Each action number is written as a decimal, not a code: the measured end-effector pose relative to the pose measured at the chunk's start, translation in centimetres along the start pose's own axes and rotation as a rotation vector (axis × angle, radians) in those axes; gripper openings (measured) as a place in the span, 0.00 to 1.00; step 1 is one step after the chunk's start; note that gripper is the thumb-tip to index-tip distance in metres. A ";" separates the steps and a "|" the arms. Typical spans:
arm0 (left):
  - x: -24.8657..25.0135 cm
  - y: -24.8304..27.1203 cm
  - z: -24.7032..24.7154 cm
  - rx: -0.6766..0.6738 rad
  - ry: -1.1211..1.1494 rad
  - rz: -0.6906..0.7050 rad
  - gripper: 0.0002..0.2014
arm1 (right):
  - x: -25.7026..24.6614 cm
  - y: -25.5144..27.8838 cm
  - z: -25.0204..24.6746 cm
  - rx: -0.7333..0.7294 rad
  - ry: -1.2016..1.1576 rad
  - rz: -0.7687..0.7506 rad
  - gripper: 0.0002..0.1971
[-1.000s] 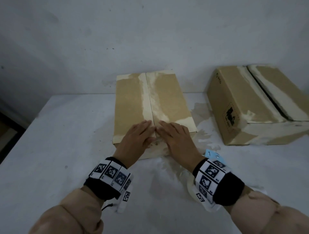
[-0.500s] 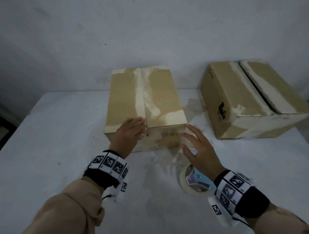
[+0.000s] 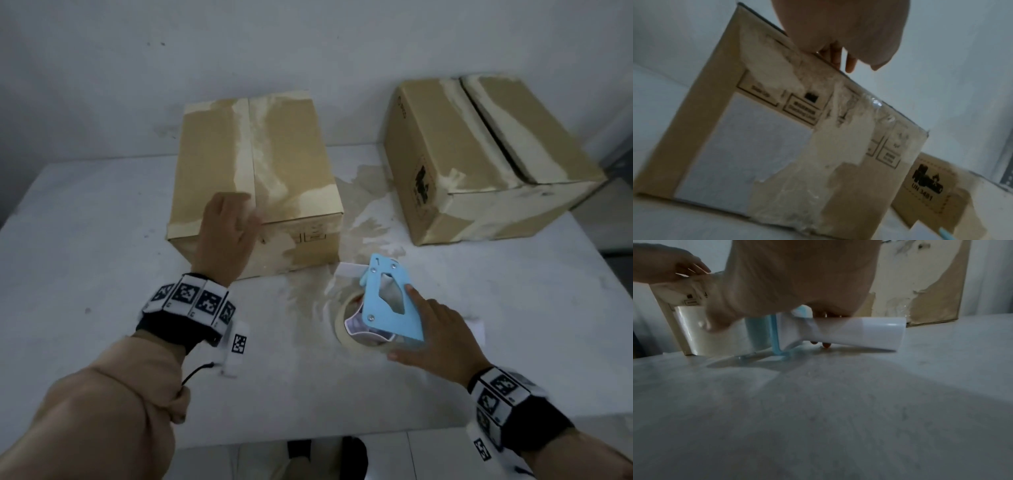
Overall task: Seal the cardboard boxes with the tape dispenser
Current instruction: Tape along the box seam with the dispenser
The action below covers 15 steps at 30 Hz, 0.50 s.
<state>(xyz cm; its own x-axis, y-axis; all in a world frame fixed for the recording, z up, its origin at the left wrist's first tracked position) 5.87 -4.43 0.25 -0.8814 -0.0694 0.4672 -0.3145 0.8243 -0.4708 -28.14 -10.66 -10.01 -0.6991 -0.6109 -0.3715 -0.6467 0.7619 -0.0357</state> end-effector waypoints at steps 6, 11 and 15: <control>1.4 -1.7 0.7 -0.246 -0.380 -0.448 0.41 | -0.2 0.3 -1.0 0.132 0.027 -0.069 0.43; -1.3 -2.7 -1.0 -0.225 -0.479 -0.588 0.51 | -1.7 1.5 -4.6 0.235 -0.061 -0.092 0.32; -3.3 -3.3 -2.6 -0.200 -0.357 -0.747 0.53 | -3.7 0.3 -8.9 0.237 -0.473 0.137 0.32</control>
<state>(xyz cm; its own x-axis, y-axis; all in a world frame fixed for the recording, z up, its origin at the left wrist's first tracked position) 10.76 -5.51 2.21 -0.5361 -0.7800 0.3228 -0.8193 0.5728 0.0236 -28.45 -10.12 -0.40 -0.5233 -0.3806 -0.7625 -0.4343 0.8889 -0.1457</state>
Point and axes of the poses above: each hand's wrist, its own y-axis away from the middle knuckle, its own z-axis out of the palm, x = y × z, the point moved 1 cm from there along -y, towards the middle knuckle, and after that the axes turned 3 degrees about z, right-handed, at the moved point
